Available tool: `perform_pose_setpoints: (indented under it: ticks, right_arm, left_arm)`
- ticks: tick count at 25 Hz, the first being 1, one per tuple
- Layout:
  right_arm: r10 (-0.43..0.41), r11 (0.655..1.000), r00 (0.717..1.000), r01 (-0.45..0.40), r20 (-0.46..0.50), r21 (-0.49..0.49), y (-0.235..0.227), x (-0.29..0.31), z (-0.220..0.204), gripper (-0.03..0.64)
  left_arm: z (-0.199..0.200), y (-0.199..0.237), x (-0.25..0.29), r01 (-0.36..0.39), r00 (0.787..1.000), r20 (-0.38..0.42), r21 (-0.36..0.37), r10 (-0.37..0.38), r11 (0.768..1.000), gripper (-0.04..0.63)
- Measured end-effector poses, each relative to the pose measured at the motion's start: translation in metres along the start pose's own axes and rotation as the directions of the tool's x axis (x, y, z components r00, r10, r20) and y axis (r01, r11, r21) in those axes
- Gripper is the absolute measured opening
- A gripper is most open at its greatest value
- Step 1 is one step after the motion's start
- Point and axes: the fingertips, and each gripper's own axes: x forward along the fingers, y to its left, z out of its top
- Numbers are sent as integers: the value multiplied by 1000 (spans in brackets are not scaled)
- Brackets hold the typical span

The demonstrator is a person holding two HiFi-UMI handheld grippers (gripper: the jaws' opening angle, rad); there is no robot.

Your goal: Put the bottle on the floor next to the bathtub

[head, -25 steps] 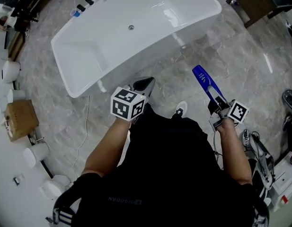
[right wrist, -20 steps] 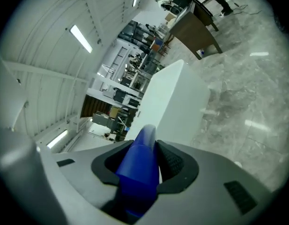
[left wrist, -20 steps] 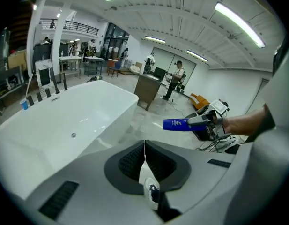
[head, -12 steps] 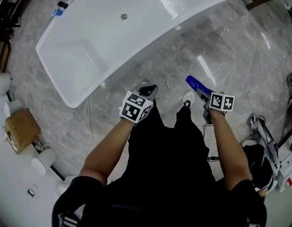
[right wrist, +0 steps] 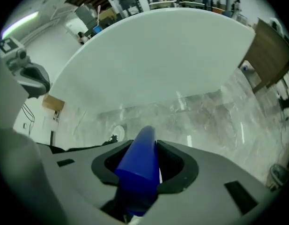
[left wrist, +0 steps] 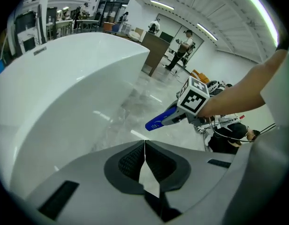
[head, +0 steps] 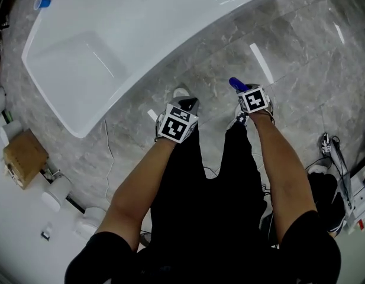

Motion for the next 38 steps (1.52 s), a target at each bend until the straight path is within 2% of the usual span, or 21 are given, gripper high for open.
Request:
perform_pose_setpoints:
  ticks: [2,5,8,13,20,23,34,38]
  right_arm:
    - [-38,987,998,31,-40,-157,-1,31,9,168]
    - [-122,918,988,76,-94,-389,-5,80,16,169]
    - [-150,872,981,72,-125,-484,-4,127,15,169]
    - [-174,832,974,66,-147,-551,-14,201,19,169]
    - [-208,816,969,95,-137,-571,-37,282,35,169]
    - [-218,805,967,100,-134,-585,-39,306,42,169]
    - [-267,740,957,131,-110,-660,-53,339,57,169]
    - [-282,732,952,136,-115,-668,-49,337,53,170]
  left_arm:
    - [-5,9,13,-2,1000,-11,-7,2,1000,18]
    - [-11,20,31,-1,1000,-11,-2,1,1000,18]
    - [-26,28,48,2,1000,-28,-8,-2,1000,18]
    - [-33,43,66,10,1000,1,-28,-10,1000,18]
    - [-38,73,96,-5,1000,17,19,5,1000,17]
    - [-36,86,102,-10,1000,23,12,9,1000,18]
    - [-32,94,117,14,999,47,29,-16,999,18]
    - [-34,100,110,0,998,61,14,-1,1000,18]
